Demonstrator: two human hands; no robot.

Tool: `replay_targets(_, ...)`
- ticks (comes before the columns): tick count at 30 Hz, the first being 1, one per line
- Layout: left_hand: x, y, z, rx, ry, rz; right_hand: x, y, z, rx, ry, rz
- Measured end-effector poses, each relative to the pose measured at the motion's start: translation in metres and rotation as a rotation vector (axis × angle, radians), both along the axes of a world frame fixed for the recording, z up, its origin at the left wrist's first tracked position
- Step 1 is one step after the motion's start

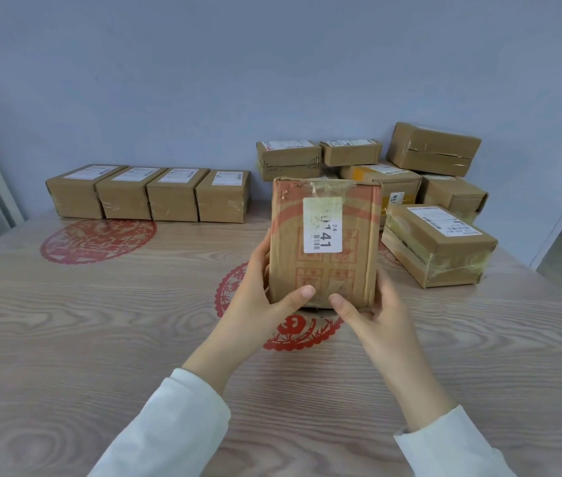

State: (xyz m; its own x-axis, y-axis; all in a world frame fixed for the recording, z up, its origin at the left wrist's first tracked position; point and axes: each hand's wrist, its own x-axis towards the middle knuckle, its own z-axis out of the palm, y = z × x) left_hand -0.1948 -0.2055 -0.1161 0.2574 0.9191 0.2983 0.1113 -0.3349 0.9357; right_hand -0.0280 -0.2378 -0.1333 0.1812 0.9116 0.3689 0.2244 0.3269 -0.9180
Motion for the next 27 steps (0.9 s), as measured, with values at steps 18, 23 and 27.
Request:
replay_targets(18, 0.001, 0.000, -0.001, 0.060, 0.051, 0.066, -0.009, -0.005, 0.003, 0.010, -0.046, -0.059)
replay_targets(23, 0.002, -0.007, -0.002, 0.082, 0.054, 0.027, -0.008, -0.005, 0.009, 0.012, 0.025, -0.083)
replay_targets(27, 0.005, -0.009, 0.006, 0.072, 0.009, 0.013, -0.009, -0.006, 0.008, 0.032, 0.009, -0.097)
